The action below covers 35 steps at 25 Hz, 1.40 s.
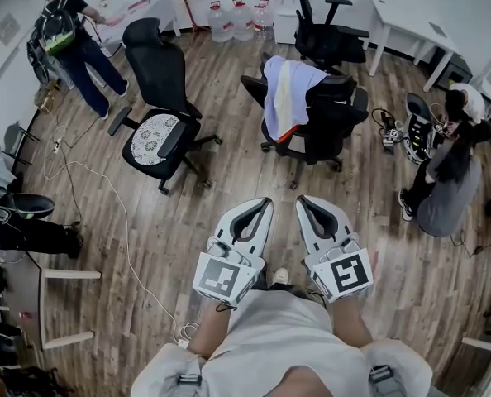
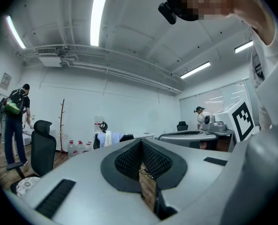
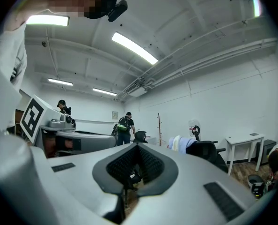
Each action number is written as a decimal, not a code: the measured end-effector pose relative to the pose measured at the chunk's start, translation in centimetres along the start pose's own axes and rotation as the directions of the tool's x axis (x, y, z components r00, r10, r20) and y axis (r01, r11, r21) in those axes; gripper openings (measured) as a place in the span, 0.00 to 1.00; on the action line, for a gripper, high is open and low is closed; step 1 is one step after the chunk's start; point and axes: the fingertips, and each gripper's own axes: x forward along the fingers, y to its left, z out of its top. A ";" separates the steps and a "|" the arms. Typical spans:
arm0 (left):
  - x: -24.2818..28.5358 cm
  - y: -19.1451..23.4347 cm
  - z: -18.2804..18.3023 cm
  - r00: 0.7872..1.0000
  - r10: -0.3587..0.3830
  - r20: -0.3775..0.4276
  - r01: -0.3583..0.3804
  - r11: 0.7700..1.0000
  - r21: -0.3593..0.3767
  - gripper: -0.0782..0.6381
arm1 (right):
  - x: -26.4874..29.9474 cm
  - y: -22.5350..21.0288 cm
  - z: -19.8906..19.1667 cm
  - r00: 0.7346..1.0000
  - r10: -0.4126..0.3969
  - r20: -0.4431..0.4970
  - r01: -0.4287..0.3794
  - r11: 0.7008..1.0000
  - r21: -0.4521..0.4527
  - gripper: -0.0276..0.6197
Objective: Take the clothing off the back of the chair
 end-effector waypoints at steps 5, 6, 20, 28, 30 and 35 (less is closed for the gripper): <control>0.9 1.2 -0.1 1.000 -0.007 0.001 0.007 1.000 -0.005 0.13 | 1.3 -0.4 -0.1 1.000 -0.005 -0.007 0.005 1.000 -0.005 0.07; 1.1 1.5 -0.1 1.000 -0.010 0.002 0.010 1.000 -0.005 0.13 | 1.5 -0.5 -0.1 1.000 -0.007 -0.008 0.007 1.000 -0.006 0.07; 4.3 6.0 -0.1 0.998 -0.070 0.003 0.070 0.997 -0.015 0.13 | 6.3 -2.6 -0.5 0.997 -0.065 -0.038 0.065 0.998 -0.012 0.08; 6.0 9.2 0.0 0.994 -0.109 0.011 0.109 0.994 -0.024 0.13 | 9.6 -3.2 -0.6 0.993 -0.111 -0.048 0.110 0.994 -0.022 0.08; 6.4 9.9 0.2 0.992 -0.126 0.011 0.126 0.992 -0.020 0.13 | 10.4 -3.4 -0.4 0.991 -0.125 -0.050 0.124 0.992 -0.024 0.08; 7.2 11.2 0.1 0.987 -0.160 0.011 0.160 0.987 -0.016 0.13 | 11.7 -3.8 -0.5 0.985 -0.162 -0.054 0.161 0.987 -0.026 0.08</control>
